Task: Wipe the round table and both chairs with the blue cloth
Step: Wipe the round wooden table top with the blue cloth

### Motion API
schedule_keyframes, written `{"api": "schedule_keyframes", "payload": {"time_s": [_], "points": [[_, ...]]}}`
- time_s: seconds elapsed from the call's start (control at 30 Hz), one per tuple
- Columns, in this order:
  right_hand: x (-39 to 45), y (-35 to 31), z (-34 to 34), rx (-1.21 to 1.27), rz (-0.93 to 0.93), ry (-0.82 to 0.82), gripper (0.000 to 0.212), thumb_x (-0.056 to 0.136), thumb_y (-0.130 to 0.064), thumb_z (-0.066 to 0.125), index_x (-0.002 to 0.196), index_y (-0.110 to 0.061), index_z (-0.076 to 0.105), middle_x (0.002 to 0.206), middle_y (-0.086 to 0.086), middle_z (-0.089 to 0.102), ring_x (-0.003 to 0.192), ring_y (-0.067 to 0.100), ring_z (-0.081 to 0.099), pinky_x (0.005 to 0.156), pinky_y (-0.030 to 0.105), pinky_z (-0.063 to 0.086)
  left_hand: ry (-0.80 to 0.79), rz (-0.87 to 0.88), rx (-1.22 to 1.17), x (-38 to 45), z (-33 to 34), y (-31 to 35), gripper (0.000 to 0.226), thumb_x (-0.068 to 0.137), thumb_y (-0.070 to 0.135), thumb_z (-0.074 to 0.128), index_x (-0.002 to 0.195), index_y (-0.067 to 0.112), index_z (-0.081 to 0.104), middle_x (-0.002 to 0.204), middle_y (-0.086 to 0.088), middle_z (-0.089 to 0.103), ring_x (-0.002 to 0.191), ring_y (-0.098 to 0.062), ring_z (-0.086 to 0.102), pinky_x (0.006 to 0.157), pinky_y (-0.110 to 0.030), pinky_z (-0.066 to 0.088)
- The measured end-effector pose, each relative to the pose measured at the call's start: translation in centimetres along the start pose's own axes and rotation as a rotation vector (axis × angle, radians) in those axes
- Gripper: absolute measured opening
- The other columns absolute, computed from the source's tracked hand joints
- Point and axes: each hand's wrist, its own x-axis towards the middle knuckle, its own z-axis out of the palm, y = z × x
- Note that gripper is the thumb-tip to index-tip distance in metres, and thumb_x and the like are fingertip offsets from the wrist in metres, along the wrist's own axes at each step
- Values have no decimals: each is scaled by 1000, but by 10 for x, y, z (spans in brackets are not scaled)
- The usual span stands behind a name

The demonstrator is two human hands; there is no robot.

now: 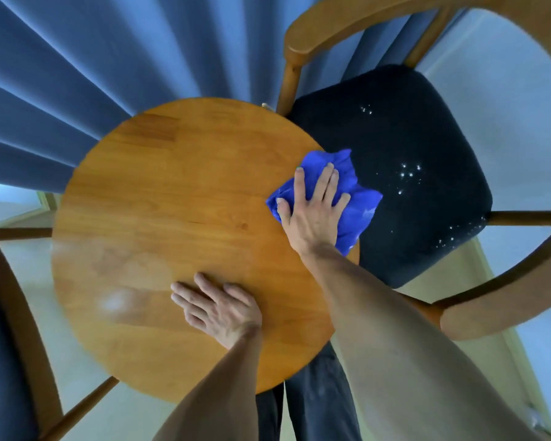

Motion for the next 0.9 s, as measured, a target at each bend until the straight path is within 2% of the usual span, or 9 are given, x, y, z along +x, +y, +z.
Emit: {"api": "schedule_keyframes", "payload": {"time_s": [0.17, 0.33, 0.43, 0.57, 0.7, 0.8, 0.9], "points": [[36, -80, -1, 17, -344, 24, 64, 94, -54, 35, 151, -25, 31, 160, 27, 13, 148, 39, 17, 107, 64, 21, -14, -19, -3, 0, -3, 2, 62, 89, 30, 41, 146, 7, 33, 161, -22, 6, 148, -36, 8, 110, -51, 21], [46, -133, -3, 46, -435, -4, 66, 91, -53, 40, 150, -25, 34, 161, 24, 15, 148, 36, 19, 107, 62, 22, -26, -39, -29, 1, -6, 7, 64, 85, 29, 44, 144, 4, 40, 159, -25, 14, 146, -40, 16, 108, -53, 24], [51, -134, -6, 81, -426, 28, 68, 89, -56, 41, 147, -22, 39, 160, 18, 24, 145, 31, 28, 102, 55, 28, -31, -21, -21, 2, -6, 4, 65, 85, 30, 40, 145, 4, 37, 160, -25, 9, 147, -39, 11, 110, -51, 23], [61, -130, -12, 131, -362, 90, 60, 90, -51, 43, 141, -21, 48, 154, 13, 39, 135, 29, 42, 93, 50, 34, -57, -28, -22, 2, -5, 1, 65, 86, 31, 41, 146, 7, 35, 161, -23, 5, 149, -37, 7, 111, -48, 20], [54, -133, -9, 71, -313, 90, 57, 92, -52, 39, 141, -23, 48, 158, 15, 31, 144, 30, 32, 99, 51, 33, -82, -25, -39, 2, -7, 0, 64, 87, 32, 40, 146, 8, 36, 160, -24, 5, 149, -37, 5, 111, -49, 22], [45, -136, -5, 72, -291, 91, 60, 93, -53, 36, 143, -22, 46, 160, 14, 28, 148, 29, 26, 108, 55, 25, -94, -20, -65, 2, -9, -4, 64, 87, 32, 44, 146, 8, 36, 160, -24, 5, 149, -37, 5, 111, -48, 21], [35, -142, -4, 73, -251, 79, 63, 92, -52, 35, 146, -21, 43, 160, 13, 28, 148, 28, 25, 108, 54, 24, -105, -17, -92, 2, -10, -5, 64, 88, 31, 48, 147, 9, 35, 160, -25, 5, 149, -37, 4, 112, -47, 21]]}}
